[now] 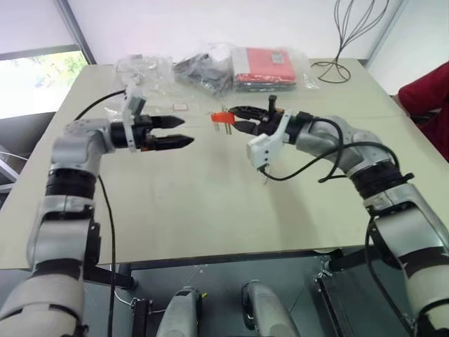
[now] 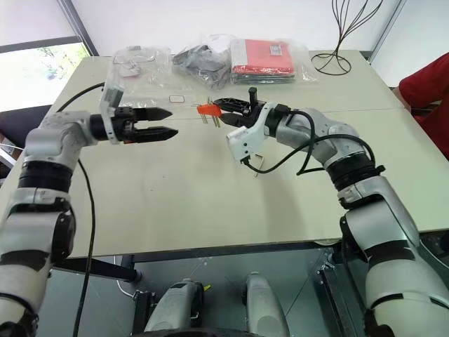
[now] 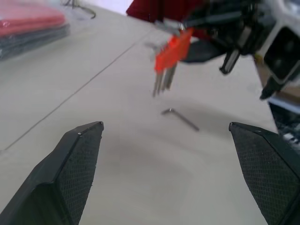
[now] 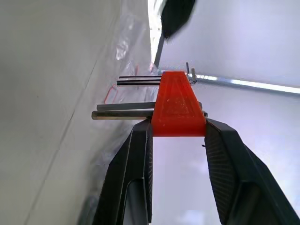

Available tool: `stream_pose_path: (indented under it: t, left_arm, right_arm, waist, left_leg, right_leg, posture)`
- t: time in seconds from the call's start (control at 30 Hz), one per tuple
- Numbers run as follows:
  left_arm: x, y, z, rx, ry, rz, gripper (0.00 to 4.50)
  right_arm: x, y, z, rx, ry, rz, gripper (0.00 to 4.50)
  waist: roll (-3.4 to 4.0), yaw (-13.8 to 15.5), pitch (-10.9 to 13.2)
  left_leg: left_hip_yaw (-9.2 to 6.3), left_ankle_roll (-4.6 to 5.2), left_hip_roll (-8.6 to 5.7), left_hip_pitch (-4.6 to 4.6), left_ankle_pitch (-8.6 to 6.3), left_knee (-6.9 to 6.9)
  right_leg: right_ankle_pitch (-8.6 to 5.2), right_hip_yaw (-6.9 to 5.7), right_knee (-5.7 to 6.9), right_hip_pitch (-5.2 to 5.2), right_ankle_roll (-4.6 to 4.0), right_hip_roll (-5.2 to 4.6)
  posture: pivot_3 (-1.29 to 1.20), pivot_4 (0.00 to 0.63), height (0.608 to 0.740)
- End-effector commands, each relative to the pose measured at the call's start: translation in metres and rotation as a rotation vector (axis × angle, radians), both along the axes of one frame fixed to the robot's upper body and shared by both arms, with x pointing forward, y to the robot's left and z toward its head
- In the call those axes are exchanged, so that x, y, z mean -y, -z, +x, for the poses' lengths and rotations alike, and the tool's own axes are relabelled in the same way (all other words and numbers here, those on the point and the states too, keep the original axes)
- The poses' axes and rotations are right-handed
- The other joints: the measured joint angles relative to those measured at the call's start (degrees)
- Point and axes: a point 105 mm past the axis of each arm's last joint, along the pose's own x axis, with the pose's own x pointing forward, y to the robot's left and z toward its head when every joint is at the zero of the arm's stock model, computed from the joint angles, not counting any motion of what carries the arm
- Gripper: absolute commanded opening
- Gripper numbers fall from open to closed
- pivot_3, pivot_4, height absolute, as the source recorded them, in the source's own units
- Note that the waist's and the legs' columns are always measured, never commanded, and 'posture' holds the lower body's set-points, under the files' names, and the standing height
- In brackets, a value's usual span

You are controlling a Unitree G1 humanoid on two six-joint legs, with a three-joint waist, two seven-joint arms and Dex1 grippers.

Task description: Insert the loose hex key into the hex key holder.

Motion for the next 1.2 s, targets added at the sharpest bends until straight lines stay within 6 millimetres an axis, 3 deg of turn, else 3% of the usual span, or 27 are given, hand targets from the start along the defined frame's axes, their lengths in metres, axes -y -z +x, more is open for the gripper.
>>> stream_pose_path:
  t: [0.03,0.23,0.77,0.87,1.1,1.2]
  left_arm:
    - [0.022,-0.024,-0.002,0.063,0.096,-0.053,4.50]
    - [0.047,-0.024,-0.002,0.085,0.181,-0.052,4.50]
    - [0.053,-0.020,0.005,0.086,0.179,-0.071,4.50]
    - [0.053,-0.021,0.005,0.088,0.178,-0.073,3.59]
    - [0.054,-0.019,0.004,0.084,0.185,-0.068,0.10]
    - [0.055,-0.017,0.004,0.087,0.187,-0.057,0.04]
  right_arm:
    - [-0.001,-0.024,-0.010,0.095,-0.061,0.029,0.99]
    - [0.003,-0.023,-0.011,0.085,-0.049,0.043,0.99]
    - [0.004,-0.027,-0.012,0.049,-0.025,0.109,0.99]
    - [0.003,-0.021,-0.014,0.032,-0.032,0.100,0.99]
    - [0.000,-0.019,-0.016,0.024,-0.039,0.104,0.99]
    - [-0.001,-0.020,-0.017,0.023,-0.040,0.108,0.99]
  waist:
    - [0.00,-0.1,0.0]
    - [0.00,-0.3,0.0]
    - [0.00,0.0,0.0]
    - [0.00,0.0,0.0]
    - [0.00,0.0,0.0]
    - [0.00,0.0,0.0]
  left_leg:
    - [0.01,0.00,-0.01,0.00,0.00,0.00]
    - [-0.03,0.00,0.03,0.05,0.00,-0.01]
    - [-0.03,0.01,0.02,0.03,0.01,0.03]
    - [-0.03,0.01,0.02,0.03,0.01,0.03]
    - [-0.04,0.01,0.02,0.03,0.01,0.04]
    - [-0.03,0.01,0.01,0.03,0.01,0.06]
  right_leg:
    - [0.00,0.02,0.00,0.01,0.00,-0.01]
    - [0.00,0.03,0.07,0.00,0.00,0.08]
    - [0.00,0.05,0.06,0.02,0.00,0.06]
    - [0.00,0.04,0.07,0.02,0.00,0.06]
    - [0.00,0.04,0.08,0.02,0.00,0.06]
    - [0.00,0.04,0.08,0.03,0.00,0.05]
  posture:
    - [0.00,0.150,0.740]
    - [0.00,0.150,0.740]
    - [0.00,0.150,0.740]
    - [0.00,0.150,0.740]
    - [0.00,0.150,0.740]
    - [0.00,0.150,0.740]
